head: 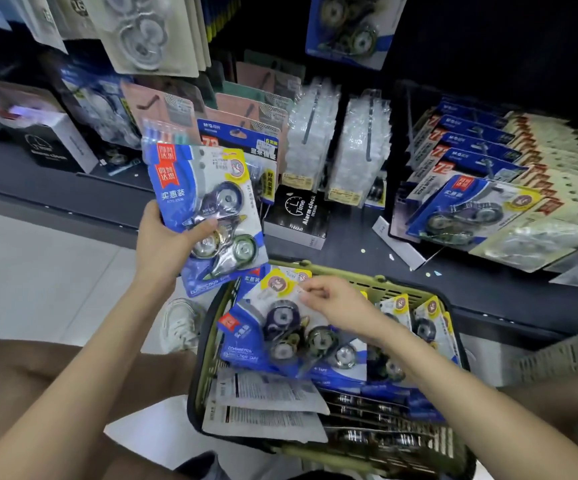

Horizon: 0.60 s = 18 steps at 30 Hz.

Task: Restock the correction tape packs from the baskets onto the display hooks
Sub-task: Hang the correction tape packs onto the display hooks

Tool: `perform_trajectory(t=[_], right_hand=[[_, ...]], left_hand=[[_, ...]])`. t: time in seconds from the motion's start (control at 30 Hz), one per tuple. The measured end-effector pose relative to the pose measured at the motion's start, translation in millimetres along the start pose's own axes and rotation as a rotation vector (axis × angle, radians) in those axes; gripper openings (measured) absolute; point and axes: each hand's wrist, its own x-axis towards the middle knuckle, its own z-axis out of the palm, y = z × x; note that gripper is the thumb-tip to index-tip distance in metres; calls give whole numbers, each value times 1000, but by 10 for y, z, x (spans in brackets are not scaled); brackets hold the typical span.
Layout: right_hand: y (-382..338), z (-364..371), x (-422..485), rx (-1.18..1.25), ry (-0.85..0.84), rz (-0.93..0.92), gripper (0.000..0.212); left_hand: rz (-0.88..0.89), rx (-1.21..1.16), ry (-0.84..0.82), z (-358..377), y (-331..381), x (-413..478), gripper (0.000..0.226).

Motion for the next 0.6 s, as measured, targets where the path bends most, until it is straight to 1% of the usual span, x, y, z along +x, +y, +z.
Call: perform_trajectory(t=[0.07, 0.17, 0.33, 0.47, 0.6], right_hand=[[-8, -202, -7, 131, 124, 5, 17], [-109, -499, -30, 278, 274, -9, 17], [-428, -978, -5, 299, 538, -153, 20], [-776, -1307, 70, 283, 694, -248, 21], [-1165, -1557, 191, 360, 823, -369, 21]], left_hand=[[85, 119, 15, 17, 153, -23, 51], [211, 296, 45, 28, 408, -17, 57], [452, 467, 61, 77, 856, 93, 55], [573, 508, 82, 154, 1100, 188, 51], [627, 428, 161, 233, 1270, 283, 51]])
